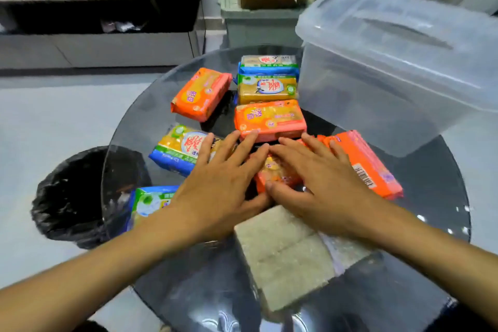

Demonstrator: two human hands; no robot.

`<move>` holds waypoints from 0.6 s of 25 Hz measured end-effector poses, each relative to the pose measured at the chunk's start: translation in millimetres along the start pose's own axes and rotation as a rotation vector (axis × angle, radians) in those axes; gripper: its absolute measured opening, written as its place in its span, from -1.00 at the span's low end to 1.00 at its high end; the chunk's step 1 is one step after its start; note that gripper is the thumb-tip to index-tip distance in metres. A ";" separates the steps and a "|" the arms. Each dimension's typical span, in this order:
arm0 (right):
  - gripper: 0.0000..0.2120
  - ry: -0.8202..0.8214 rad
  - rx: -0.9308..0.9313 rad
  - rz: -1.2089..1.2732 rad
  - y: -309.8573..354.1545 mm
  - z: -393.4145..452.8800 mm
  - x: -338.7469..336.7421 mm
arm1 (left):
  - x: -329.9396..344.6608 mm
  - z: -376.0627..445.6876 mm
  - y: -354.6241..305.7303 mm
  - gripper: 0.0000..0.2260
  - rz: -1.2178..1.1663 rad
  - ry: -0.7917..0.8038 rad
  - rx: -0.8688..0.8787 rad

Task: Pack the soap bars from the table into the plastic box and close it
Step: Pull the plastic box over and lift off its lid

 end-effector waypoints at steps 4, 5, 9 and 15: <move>-0.40 -0.007 -0.027 -0.013 2.8 -3.3 -2.4 | 0.2 -2.7 -0.3 -0.32 0.005 0.055 0.009; -0.43 -0.026 -0.038 -0.012 4.0 -5.5 -6.3 | -4.0 -3.7 -0.9 -0.35 0.011 0.045 0.005; -0.52 -0.142 -0.107 0.053 7.9 -21.7 -20.8 | -16.1 -7.0 -6.7 -0.42 -0.134 0.034 -0.014; -0.81 -0.689 -0.067 0.136 -31.3 -24.9 -133.9 | -107.0 47.7 3.0 -0.64 -0.305 -0.408 -0.181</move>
Point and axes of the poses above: each hand's wrist, its own z-axis towards the middle knuckle, its own x-axis out of the palm, y = z × x, the point moved 6 cm from there along z, towards the middle knuckle, and after that the axes turned 1 degree about -x, right-handed, at the moved point
